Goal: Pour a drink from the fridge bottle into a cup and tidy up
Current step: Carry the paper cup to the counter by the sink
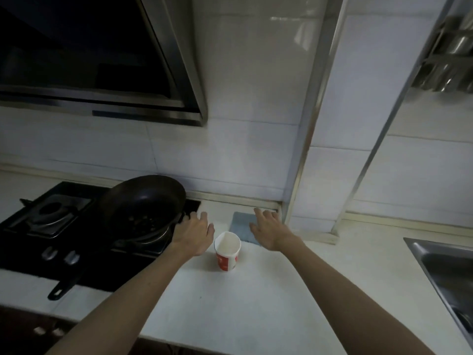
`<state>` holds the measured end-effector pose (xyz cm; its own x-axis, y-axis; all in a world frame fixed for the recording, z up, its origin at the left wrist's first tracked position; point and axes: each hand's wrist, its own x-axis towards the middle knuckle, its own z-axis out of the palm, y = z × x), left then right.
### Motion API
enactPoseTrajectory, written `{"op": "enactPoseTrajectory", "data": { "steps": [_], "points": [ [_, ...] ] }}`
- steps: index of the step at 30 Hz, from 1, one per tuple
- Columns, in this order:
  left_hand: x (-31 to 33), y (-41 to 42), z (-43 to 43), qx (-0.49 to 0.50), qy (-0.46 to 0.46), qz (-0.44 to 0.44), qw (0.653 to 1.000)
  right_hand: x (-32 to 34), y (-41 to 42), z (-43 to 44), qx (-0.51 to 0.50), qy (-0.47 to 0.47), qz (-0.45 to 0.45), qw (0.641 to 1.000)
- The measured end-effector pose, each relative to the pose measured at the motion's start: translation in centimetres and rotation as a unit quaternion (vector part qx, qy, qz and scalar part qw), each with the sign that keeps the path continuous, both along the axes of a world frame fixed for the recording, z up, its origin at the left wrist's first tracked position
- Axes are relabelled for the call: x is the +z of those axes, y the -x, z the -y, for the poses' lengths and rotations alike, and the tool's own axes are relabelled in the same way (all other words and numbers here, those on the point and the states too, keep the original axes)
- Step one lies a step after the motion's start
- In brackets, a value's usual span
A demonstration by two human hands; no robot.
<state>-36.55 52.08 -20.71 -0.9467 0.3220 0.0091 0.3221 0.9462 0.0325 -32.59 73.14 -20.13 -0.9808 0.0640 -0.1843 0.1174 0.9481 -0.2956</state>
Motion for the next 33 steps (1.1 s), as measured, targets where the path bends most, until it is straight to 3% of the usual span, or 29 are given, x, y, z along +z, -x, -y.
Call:
{"op": "enactPoseTrajectory", "data": {
  "steps": [5,9,11,15,17,19,24,33],
  "points": [
    [-4.0,1.7,0.3,0.019,-0.041,0.087,0.995,-4.7,1.1,1.2,-0.028,0.071,0.035,0.996],
    [-7.3,2.6,0.4,0.099,-0.165,0.198,0.961,-9.1,1.7,2.4,-0.036,0.139,0.054,0.988],
    [-8.8,3.2,0.1,0.164,-0.262,0.27,0.912,-10.7,1.9,3.1,-0.027,0.172,0.046,0.984],
    [-11.1,4.2,-0.9,0.311,-0.478,0.408,0.713,-13.4,2.0,4.3,-0.028,0.213,-0.005,0.977],
    [-12.0,4.5,-1.3,0.341,-0.516,0.423,0.663,-15.1,2.3,4.6,-0.049,0.223,-0.032,0.973],
    [-12.7,4.7,-1.6,0.354,-0.533,0.433,0.634,-16.5,2.7,4.9,-0.071,0.241,-0.045,0.967],
    [-14.4,5.4,-2.2,0.369,-0.527,0.446,0.623,-18.5,3.8,5.3,-0.118,0.298,-0.08,0.944],
    [-15.5,6.4,-2.6,0.369,-0.527,0.456,0.615,-18.6,4.4,5.7,-0.116,0.311,-0.108,0.937]
  ]
}}
